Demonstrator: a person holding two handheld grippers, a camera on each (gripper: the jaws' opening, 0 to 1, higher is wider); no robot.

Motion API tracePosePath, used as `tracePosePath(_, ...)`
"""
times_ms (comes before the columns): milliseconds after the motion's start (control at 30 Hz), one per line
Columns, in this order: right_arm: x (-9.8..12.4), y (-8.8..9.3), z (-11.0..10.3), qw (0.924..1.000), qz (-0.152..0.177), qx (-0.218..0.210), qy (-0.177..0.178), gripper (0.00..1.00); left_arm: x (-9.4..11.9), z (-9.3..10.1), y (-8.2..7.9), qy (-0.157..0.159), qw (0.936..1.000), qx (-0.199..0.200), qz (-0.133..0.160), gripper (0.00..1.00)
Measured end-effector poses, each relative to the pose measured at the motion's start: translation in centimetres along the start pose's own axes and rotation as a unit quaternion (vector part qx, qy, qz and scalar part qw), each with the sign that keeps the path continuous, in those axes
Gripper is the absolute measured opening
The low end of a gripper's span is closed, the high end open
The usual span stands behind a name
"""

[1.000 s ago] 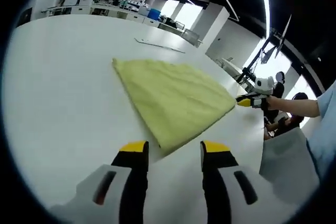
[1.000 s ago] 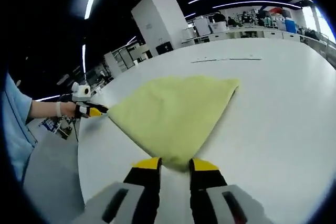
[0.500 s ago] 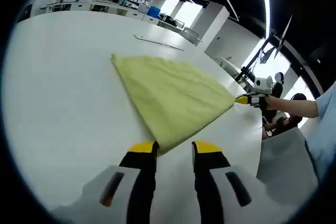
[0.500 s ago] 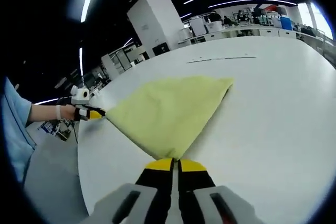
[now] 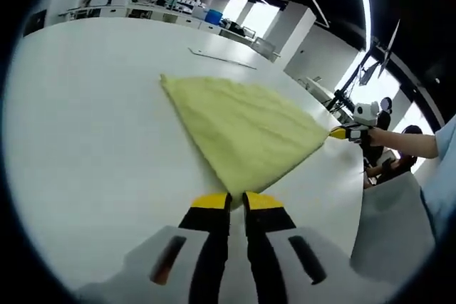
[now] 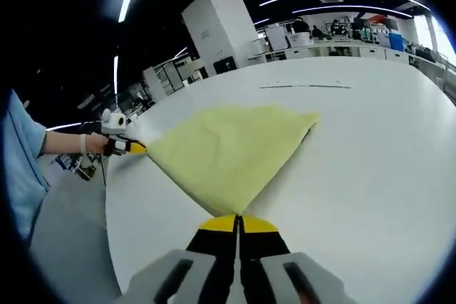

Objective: Fold the garment on the visible template until the final outline fits inside the template.

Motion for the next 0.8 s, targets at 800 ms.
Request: tracePosePath(800,3.8,1.7,-1.1,0.9999,-0.007,-0.010,-0.006,0.00,1.1,2.6,2.5,0.022,0.9996,0.012,-0.016,0.00)
Point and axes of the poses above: the point that each gripper's makers call its tool centre point, and the gripper's own axes: x roughly backward along the fingers, z roughly to its right, y roughly out of its underside, the point moved 4 cm from there along x, roughly backward along the fingers, and after that the axes turned 11 degrees about z, right-handed, at the moved point
